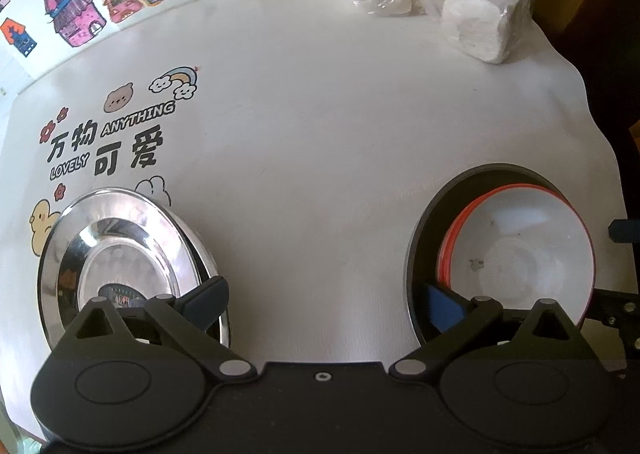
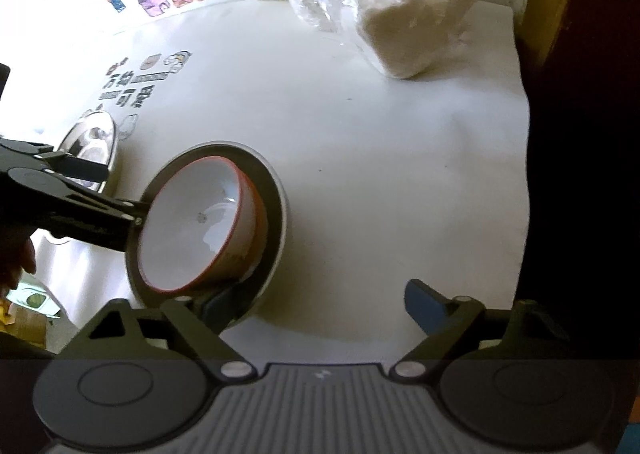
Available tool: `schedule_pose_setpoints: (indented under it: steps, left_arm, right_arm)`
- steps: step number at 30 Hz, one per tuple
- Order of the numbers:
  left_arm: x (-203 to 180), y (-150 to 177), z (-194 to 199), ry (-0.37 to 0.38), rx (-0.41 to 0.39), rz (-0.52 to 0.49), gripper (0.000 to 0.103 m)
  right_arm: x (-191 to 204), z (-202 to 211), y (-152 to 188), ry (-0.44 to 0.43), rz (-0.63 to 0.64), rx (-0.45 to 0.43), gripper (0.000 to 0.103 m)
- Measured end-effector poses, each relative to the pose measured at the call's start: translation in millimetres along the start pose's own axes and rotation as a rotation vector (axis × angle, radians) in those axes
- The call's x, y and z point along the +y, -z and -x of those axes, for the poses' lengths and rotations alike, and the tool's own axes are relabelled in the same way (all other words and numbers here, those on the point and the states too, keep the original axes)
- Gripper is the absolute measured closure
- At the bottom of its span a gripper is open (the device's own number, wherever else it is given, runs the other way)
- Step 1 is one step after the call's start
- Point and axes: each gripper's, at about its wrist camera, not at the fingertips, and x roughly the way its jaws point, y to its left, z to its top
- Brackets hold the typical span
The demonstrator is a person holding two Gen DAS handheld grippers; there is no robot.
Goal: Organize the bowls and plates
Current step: 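Close both grippers on the steel bowl rim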
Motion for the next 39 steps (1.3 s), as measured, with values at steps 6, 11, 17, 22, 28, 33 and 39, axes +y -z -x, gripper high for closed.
schedule_pose_setpoints:
  steps: [6,11,17,22,28,33,39]
  left_arm:
    - [-2.0,2.7,4.1,0.02,-0.009,0.032,0.014]
    - [-4.2,4.1,7.1,0.063,-0.014,0.063,0.031]
    - [-4.5,6.8,8.5,0.124,-0.018,0.12,0.052]
    - [-5.5,7.4,8.6,0.158,-0.026,0.154,0.064]
    - [-0.9,8.9,7.2,0.192,-0.026,0.225,0.07]
    - [-1.4,10.0,7.6,0.214,-0.032,0.249,0.081]
    - [-2.9,10.6,9.0,0.234,-0.044,0.263,0.095]
  right_arm:
    - [-0.7,4.8,1.6,-0.049,0.03,-0.007,0.027]
    - [-4.7,6.1,1.7,-0.086,0.035,0.001,0.031]
    - [-6.9,4.7,-3.8,-0.12,0.059,0.014,0.035]
    - [-6.2,1.4,-8.1,-0.14,0.084,0.027,0.038]
    - [-8.0,-0.9,-11.1,-0.174,0.103,0.046,0.044]
    - [-8.1,-2.9,-14.1,-0.208,0.115,0.06,0.053]
    - [-10.1,-7.2,-18.4,-0.25,0.102,0.077,0.063]
